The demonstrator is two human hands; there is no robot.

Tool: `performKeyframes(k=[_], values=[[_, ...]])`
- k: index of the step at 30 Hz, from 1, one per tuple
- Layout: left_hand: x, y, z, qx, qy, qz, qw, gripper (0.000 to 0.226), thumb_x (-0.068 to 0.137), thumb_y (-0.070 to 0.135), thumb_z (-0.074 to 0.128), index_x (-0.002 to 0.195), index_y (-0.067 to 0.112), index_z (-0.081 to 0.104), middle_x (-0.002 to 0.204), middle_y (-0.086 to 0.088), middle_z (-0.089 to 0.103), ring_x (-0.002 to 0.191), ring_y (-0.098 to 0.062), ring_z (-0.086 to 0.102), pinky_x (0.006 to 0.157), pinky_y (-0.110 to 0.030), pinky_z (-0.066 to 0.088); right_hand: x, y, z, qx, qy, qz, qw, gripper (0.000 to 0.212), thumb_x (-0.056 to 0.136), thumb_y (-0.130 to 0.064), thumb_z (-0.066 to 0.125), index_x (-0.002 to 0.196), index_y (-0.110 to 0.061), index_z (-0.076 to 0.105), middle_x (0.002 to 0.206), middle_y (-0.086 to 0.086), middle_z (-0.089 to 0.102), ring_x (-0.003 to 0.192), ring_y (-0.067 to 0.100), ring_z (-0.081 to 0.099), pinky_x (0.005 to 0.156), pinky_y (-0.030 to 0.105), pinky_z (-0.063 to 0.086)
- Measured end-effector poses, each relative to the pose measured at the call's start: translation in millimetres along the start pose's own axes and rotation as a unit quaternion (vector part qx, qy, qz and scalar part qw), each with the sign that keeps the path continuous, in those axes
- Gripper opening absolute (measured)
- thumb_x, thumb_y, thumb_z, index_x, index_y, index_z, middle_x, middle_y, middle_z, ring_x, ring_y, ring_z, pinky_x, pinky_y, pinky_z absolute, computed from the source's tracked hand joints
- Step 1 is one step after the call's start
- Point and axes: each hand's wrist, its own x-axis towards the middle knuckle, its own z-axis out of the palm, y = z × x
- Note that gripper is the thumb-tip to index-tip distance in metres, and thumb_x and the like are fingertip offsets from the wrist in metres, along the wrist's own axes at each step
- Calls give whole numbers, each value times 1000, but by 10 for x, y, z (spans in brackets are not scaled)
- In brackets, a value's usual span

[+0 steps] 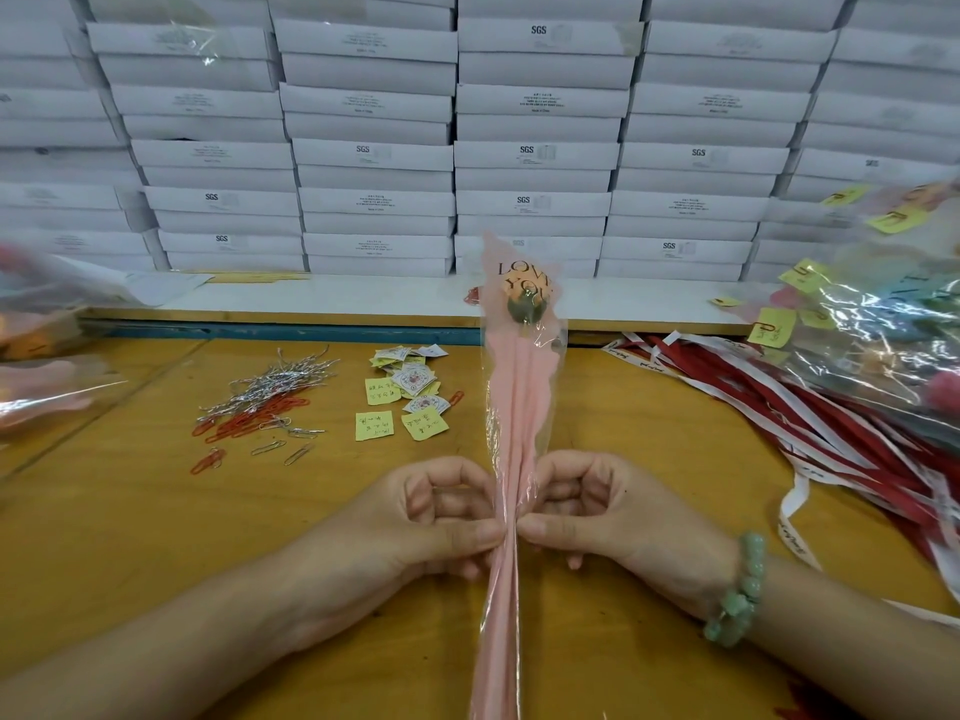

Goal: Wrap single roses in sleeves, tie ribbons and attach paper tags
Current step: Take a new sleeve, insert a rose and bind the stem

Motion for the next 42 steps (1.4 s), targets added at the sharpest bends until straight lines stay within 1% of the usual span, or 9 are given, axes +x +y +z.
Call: performKeyframes(k=[6,10,15,20,23,28,34,40,42], values=[[-7,9,10,14,-14,1,1000,19,74,11,79,89,19,72,91,-7,66,75,-11,66,65,-20,55,14,45,31,-29,20,2,999,24,69,-17,74,87,-4,64,80,1,68,67,7,59,48,15,46],[-5,9,11,26,-18,8,999,17,75,7,78,87,18,71,86,-8,65,71,-11,65,63,-20,55,25,49,29,-34,25,15,999,42,68,-14,74,101,4,57,81,3,66,66,11,57,47,16,46],[-14,10,2,58,-21,3,998,19,78,2,75,88,17,69,88,-11,65,69,-12,65,60,-20,53,23,43,9,-63,-4,22,998,34,77,-6,71,109,-1,61,95,11,65,73,14,57,50,15,46],[-13,10,22,108,-2,11,994,18,75,11,80,76,19,65,74,-2,63,59,-10,54,49,-16,45,20,55,4,-43,-9,12,999,33,75,-5,72,107,-3,63,91,-3,68,67,4,58,52,15,46],[-22,11,49,120,26,14,992,27,73,14,83,71,15,56,69,2,64,53,-7,52,47,-15,43,21,44,-3,-33,-7,15,999,35,76,-4,71,110,-4,62,96,0,69,69,5,60,54,15,48],[-16,0,74,135,73,7,988,38,64,24,89,70,16,52,72,-2,63,51,-13,48,46,-19,41,15,-4,-20,-11,-23,22,999,41,78,-3,67,118,-1,56,102,9,70,84,17,64,60,20,49],[-1,-34,91,156,73,23,985,31,57,40,86,65,31,58,71,-2,63,64,-25,51,47,-23,42,11,-17,-52,6,-36,23,999,41,78,5,65,118,-1,56,102,15,69,94,31,61,74,32,47],[-20,-43,94,174,77,27,981,30,58,44,85,68,31,60,68,-3,63,64,-26,54,48,-23,44,9,-46,-53,13,-52,41,998,41,75,-1,66,114,-7,56,93,4,70,82,17,62,66,22,50],[-39,37,109,189,76,21,979,34,63,45,86,75,24,62,69,-3,66,59,-15,59,49,-21,46,9,-53,-54,18,-51,50,997,43,73,-3,67,114,-5,53,89,3,70,79,15,63,64,20,51]])
